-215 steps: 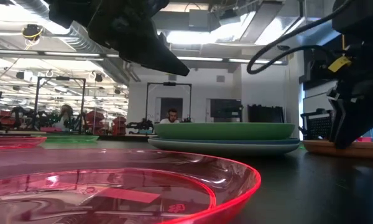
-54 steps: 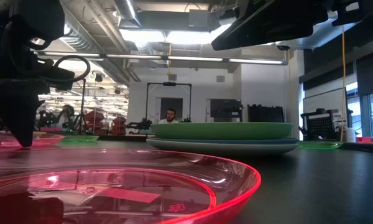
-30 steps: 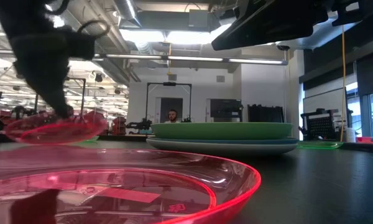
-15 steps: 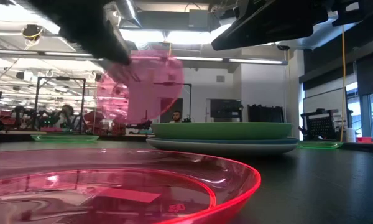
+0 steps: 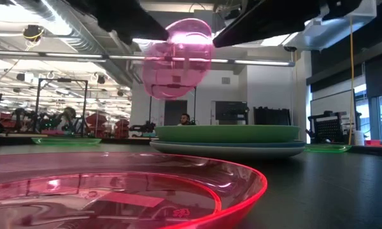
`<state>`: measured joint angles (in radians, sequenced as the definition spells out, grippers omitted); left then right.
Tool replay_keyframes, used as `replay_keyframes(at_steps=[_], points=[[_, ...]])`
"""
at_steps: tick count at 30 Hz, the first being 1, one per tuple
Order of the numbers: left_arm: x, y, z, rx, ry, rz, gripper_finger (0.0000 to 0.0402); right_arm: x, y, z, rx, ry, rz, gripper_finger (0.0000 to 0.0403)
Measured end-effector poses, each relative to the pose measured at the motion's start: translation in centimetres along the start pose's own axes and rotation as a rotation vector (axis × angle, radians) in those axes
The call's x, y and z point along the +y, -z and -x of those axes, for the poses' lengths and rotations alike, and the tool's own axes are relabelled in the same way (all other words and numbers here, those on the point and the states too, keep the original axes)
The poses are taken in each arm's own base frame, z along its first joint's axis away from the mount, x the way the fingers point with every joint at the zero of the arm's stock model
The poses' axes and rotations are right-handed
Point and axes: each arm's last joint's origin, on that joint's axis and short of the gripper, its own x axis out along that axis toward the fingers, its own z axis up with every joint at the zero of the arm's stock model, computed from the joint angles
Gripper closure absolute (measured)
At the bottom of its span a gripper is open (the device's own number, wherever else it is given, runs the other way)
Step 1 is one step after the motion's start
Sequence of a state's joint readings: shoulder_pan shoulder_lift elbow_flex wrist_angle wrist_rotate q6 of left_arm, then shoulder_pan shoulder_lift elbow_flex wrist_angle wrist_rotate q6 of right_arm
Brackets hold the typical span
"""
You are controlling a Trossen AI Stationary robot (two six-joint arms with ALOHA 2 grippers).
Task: Stack plastic plates
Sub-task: Stack the small red plate on the small orange plate
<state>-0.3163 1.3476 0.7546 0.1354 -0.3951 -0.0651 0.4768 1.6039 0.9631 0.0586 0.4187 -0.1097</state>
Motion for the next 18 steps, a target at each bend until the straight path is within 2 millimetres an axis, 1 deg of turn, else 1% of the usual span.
replay_keyframes(at_steps=[2, 4, 8, 13, 15, 18], points=[[0.0, 0.2, -0.6, 0.005, 0.033, -0.022, 0.0401, 0.3, -0.4, 0.5, 0.025, -0.01, 0.016, 0.0237], [0.1, 0.4, -1.5, -0.005, 0.044, -0.036, 0.0401, 0.9, -1.2, 1.5, 0.031, -0.018, 0.041, 0.0237], [0.2, 1.4, -3.4, 0.004, 0.025, -0.077, 0.0401, 2.5, -2.9, 4.6, 0.011, -0.013, 0.1, 0.0237], [0.1, 1.7, -5.2, -0.058, 0.011, -0.154, 0.0401, 3.9, -3.1, 8.1, 0.001, 0.043, 0.17, 0.0237], [0.1, 1.7, -6.1, -0.046, -0.001, -0.181, 0.0401, 4.1, -3.1, 9.0, -0.008, 0.085, 0.178, 0.0237], [0.2, 1.5, -7.8, -0.023, -0.015, -0.206, 0.0401, 4.4, -2.9, 9.5, 0.006, 0.142, 0.204, 0.0237]])
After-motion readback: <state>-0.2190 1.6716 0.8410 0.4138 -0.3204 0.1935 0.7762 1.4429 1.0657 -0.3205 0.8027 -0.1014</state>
